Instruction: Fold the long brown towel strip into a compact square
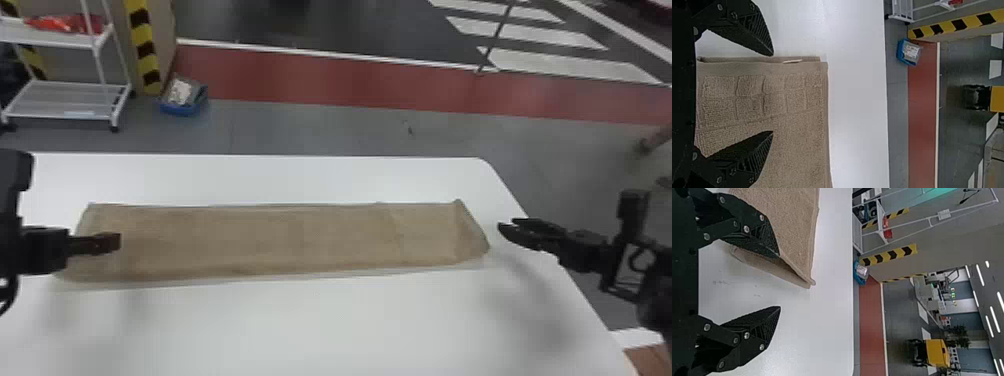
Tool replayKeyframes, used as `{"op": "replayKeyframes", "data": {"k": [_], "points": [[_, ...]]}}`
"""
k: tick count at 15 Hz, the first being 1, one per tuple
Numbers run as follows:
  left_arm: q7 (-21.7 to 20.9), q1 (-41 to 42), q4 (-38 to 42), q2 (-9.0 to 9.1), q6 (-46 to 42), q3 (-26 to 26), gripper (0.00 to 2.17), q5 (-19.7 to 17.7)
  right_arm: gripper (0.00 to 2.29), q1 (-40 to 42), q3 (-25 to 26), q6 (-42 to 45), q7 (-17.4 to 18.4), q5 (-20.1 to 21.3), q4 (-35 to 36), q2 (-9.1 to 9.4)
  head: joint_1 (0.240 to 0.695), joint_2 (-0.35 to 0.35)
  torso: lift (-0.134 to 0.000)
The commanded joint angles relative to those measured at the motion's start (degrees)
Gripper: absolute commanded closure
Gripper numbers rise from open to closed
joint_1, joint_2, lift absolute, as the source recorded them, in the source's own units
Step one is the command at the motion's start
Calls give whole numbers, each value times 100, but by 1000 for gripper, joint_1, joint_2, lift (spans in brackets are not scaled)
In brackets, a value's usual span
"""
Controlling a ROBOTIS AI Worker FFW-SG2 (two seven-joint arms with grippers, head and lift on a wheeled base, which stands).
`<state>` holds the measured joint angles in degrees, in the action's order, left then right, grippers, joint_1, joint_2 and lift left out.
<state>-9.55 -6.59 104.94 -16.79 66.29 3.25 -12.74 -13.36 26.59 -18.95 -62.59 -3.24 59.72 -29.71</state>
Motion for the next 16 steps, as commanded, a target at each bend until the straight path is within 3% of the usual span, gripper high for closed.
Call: {"op": "replayKeyframes", "data": {"k": [1,16], "points": [[-3,18,0,0,-6,1,208,0,498,9,-14,0,-25,-1,5,9,695,-215,-124],[-30,431,448,-53,99,317,208,-27,502,114,-23,-229,-130,8,154,62,695,-200,-124]]}}
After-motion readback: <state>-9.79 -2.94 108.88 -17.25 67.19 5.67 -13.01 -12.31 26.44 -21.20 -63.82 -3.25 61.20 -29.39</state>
